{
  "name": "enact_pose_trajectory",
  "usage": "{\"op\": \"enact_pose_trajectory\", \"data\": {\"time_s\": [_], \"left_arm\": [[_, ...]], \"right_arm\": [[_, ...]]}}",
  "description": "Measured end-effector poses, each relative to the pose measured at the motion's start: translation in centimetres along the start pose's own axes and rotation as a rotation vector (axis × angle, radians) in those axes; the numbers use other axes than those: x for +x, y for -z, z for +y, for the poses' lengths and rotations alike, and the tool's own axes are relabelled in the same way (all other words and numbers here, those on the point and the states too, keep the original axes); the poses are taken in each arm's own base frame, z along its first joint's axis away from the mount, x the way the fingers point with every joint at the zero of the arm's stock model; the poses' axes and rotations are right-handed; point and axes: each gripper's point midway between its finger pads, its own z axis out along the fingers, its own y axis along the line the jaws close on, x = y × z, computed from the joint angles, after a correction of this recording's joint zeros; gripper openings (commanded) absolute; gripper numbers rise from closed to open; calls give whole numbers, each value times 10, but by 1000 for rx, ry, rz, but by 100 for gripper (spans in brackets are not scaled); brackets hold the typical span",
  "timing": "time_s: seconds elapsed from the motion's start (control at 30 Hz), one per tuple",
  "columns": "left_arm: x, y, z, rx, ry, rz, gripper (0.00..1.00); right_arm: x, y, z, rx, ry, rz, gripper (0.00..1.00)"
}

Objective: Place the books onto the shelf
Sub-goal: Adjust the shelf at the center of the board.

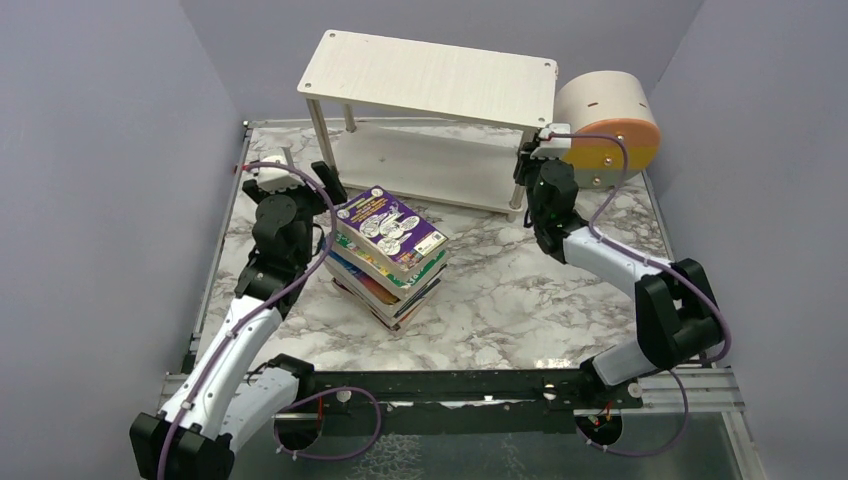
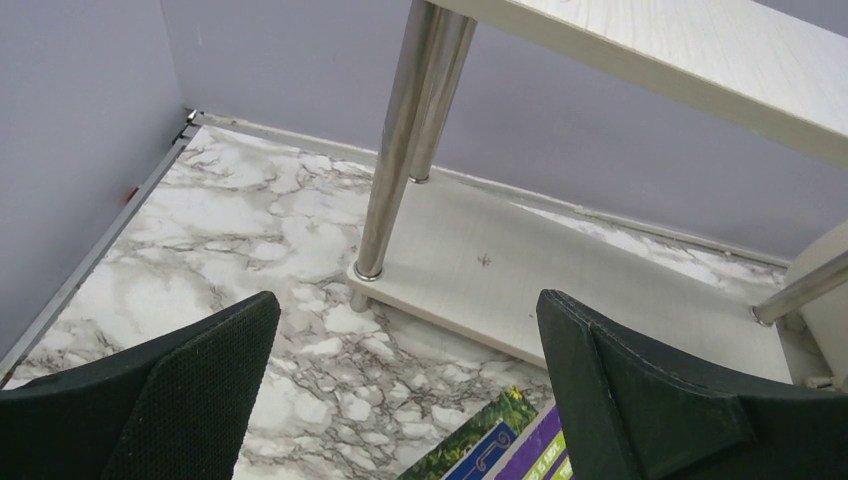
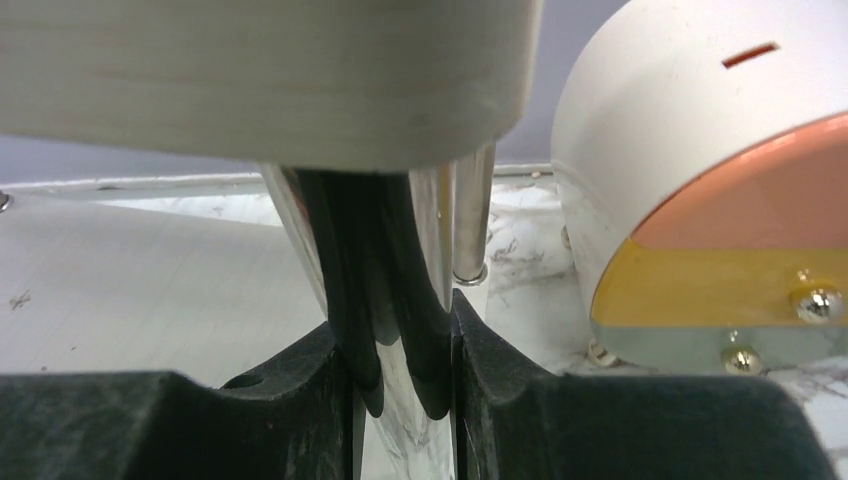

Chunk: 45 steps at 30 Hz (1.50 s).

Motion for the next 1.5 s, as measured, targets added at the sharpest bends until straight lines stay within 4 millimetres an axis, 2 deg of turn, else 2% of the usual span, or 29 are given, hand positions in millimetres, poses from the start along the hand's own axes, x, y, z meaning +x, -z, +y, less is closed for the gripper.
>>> {"op": "enact_pose_trajectory", "data": {"time_s": [0.13,0.3,0.4,0.6,0.73,1.0,1.17,1.5], "left_arm": [[-4,-16,-4,-16,-10,-9,99],[-6,-46,-10,-43,-47,11,99],[-1,-67,-9,-67,-66,30,99],[10,-94,-4,-96,-85,57,99],[10,-115,-5,-97,-97,63,99],[10,-149,-10,-85,-121,56,99],[21,-164,-9,-70,-132,76,98],[34,-194,-36,59,-153,93,97]], "right_arm": [[1,14,-1,10,-11,40,1],[2,30,-1,12,-22,73,1],[2,38,-4,21,-29,89,1],[2,55,-13,36,-43,107,1],[2,66,-19,50,-53,113,1],[1,79,-27,72,-59,130,1],[1,90,-33,85,-58,144,1],[-1,107,-48,131,-60,163,1]]}}
